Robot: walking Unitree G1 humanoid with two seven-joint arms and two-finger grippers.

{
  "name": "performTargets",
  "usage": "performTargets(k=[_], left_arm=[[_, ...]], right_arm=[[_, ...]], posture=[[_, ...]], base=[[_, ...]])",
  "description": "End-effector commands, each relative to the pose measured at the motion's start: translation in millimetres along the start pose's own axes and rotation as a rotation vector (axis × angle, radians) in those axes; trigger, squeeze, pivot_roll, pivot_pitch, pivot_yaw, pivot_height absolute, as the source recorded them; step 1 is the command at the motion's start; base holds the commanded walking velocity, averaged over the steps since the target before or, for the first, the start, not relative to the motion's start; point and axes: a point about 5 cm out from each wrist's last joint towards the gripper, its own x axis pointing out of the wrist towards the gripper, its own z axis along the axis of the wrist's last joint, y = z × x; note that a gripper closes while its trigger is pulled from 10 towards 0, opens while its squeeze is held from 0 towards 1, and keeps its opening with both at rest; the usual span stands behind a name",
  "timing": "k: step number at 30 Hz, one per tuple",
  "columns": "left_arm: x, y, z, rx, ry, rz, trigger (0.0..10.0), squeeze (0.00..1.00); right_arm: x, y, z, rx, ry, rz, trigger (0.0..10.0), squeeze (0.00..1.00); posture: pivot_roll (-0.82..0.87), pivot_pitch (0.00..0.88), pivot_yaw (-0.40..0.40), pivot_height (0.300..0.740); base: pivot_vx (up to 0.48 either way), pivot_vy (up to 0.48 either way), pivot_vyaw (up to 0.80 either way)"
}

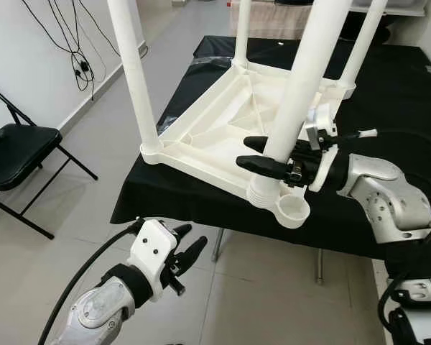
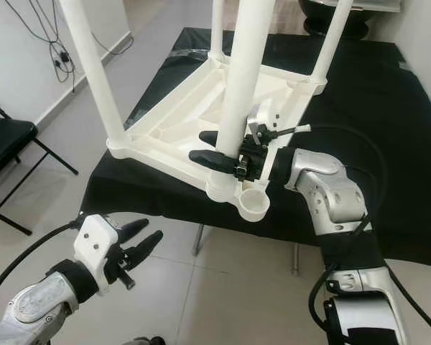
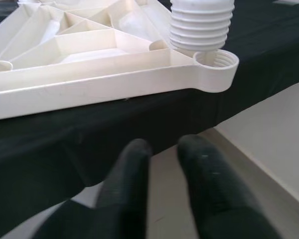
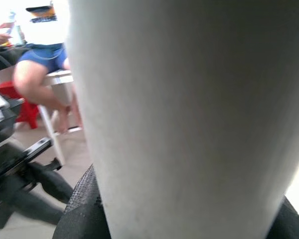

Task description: Building children table

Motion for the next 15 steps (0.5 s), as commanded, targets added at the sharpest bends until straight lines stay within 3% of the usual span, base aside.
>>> performTargets(k=[1,7,15], left_arm=[[-3.6,-3.0,1,-0.008,0.003,-0.026,0.0,0.0],[-7.8,-7.8,4,-0.025,0.003,-0.054,0.0,0.0],[-15.2,-9.9,6,-0.039,0.012,-0.06,0.0,0.0]], right_arm=[[1.6,2.3,-1,0.0,-0.021,0.048,10.0,0.0],[6.0,-2.3,-1,-0.013,-0.033,0.063,10.0,0.0],[-18.0,-22.0,8,-0.07,-0.062,-0.049,10.0,0.0]], posture=[[0.01,0.246,-0.006,0.74],[0.02,0.274,0.001,0.74],[0.04,0.313,0.02,0.74]], base=[[0.0,0.0,0.0],[0.0,0.0,0.0],[0.0,0.0,0.0]])
